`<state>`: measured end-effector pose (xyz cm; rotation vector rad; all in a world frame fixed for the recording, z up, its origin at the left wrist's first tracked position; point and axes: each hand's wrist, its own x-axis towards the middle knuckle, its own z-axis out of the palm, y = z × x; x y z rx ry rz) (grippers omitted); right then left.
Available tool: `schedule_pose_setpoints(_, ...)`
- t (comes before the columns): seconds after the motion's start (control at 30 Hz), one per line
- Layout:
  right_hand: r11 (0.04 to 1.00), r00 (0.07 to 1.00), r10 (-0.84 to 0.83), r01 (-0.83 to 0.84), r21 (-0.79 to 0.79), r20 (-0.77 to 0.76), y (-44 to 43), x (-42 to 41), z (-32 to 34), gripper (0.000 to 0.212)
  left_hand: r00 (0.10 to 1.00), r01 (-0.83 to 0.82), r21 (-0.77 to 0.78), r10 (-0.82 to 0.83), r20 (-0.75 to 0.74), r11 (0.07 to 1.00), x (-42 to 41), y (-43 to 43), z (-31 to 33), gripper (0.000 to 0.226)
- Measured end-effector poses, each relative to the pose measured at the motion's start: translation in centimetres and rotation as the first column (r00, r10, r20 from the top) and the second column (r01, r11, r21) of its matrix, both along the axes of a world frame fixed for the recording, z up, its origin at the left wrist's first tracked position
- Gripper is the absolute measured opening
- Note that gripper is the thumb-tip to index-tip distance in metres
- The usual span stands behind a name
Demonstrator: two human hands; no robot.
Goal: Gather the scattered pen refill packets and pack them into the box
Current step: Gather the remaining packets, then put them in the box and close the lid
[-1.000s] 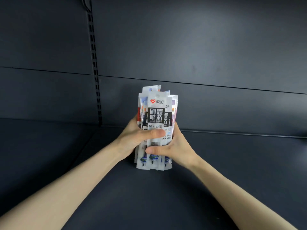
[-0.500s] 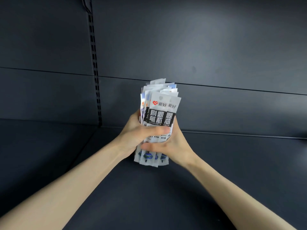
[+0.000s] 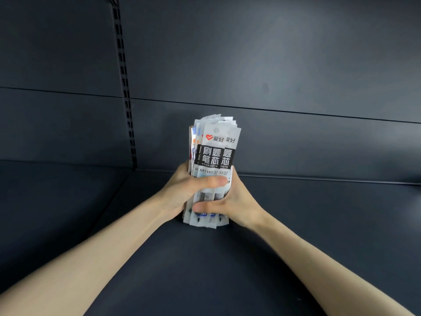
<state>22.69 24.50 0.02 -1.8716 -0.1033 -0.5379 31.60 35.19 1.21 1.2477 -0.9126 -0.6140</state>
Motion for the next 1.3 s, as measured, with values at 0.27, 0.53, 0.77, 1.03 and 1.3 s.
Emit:
schedule_pose_setpoints(0.27,0.997,0.993,0.019,-0.010,0.080,-0.119,0.0,-0.6,0.6,0.054,0.998,-0.013,0.059,0.017,-0.061,0.998,-0.4,-0.5,0.8,0.025)
schedule_pose_setpoints(0.53,0.994,0.990,0.003,0.013,0.112,-0.139,-1.1,-7.9,3.3,0.054,0.999,0.043,0.044,-0.043,-0.003,0.998,-6.4,-2.3,3.2,0.017)
schedule_pose_setpoints(0.77,0.983,0.986,-0.112,0.128,0.129,-0.122,-3.5,-20.5,3.4,0.049,0.992,0.124,0.031,-0.125,0.029,0.992,-18.1,-5.5,3.9,0.012)
schedule_pose_setpoints(1.03,0.951,0.954,-0.267,0.284,0.122,-0.137,-8.0,-35.2,1.9,0.045,0.983,0.181,0.057,-0.180,-0.031,0.982,-32.1,-11.0,2.2,0.015)
schedule_pose_setpoints(1.3,0.921,0.927,-0.362,0.373,0.112,-0.101,-15.3,-43.5,3.0,0.041,0.962,0.269,0.064,-0.271,0.032,0.961,-39.4,-19.7,3.4,0.036)
